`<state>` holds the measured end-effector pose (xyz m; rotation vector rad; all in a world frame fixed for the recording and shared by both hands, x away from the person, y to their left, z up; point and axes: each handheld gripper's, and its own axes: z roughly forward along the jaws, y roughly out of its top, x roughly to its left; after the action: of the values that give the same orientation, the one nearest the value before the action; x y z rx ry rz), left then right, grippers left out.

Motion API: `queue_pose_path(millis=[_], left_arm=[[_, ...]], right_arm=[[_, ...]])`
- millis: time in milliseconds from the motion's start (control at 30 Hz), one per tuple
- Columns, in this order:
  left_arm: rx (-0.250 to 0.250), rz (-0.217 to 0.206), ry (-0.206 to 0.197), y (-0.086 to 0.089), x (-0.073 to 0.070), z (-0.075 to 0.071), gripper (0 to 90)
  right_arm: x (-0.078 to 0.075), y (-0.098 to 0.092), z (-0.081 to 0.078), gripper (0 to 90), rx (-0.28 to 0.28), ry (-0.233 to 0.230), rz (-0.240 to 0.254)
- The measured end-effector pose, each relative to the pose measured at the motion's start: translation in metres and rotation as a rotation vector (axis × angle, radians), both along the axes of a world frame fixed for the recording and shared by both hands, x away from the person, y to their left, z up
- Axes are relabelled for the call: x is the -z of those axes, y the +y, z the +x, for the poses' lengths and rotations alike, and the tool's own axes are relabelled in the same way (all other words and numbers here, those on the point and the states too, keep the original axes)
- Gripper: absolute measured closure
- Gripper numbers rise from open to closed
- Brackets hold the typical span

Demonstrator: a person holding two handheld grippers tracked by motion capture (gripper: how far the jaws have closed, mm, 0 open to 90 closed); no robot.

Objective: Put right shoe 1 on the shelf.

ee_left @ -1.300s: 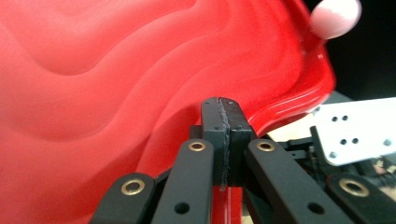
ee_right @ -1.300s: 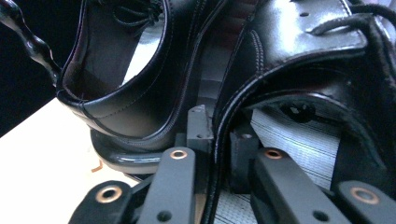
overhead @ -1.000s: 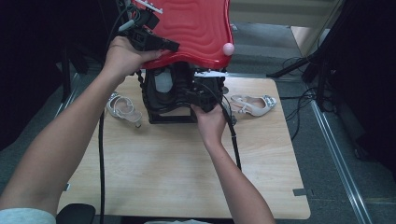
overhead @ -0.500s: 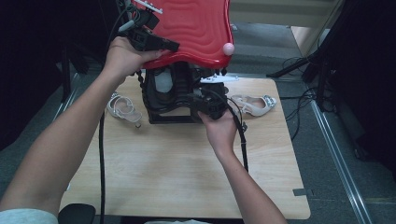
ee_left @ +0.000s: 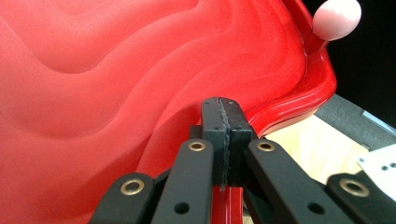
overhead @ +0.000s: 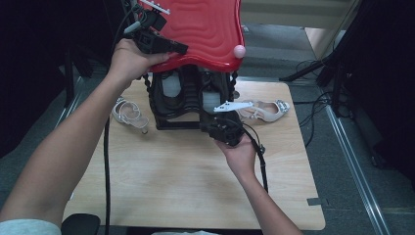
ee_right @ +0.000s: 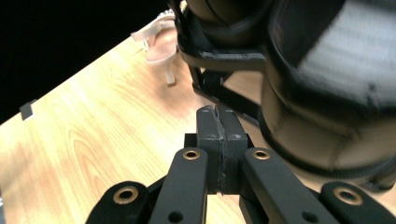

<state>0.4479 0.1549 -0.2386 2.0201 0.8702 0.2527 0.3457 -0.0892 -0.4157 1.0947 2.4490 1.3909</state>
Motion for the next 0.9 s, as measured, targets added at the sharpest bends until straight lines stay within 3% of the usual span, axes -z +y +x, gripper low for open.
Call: queue_pose_path(millis=[67, 300, 633, 900], left_arm=[[-0.001, -0.001, 0.000, 0.000, 0.000, 0.000, 90.0], [-0.003, -0.003, 0.002, 0.000, 0.000, 0.000, 90.0], [-0.004, -0.003, 0.009, 0.000, 0.000, 0.000, 90.0], [-0.003, -0.006, 0.008, 0.000, 0.000, 0.000, 90.0]], right_arm=[[0.004, -0.006, 0.002, 90.0, 0.016, 0.031, 0.014], [0.007, -0.011, 0.010, 90.0, 0.029, 0.038, 0.009], [0.003, -0.006, 0.019, 90.0, 0.023, 0.022, -0.041], [-0.003, -0.003, 0.039, 90.0, 0.055, 0.022, -0.010]])
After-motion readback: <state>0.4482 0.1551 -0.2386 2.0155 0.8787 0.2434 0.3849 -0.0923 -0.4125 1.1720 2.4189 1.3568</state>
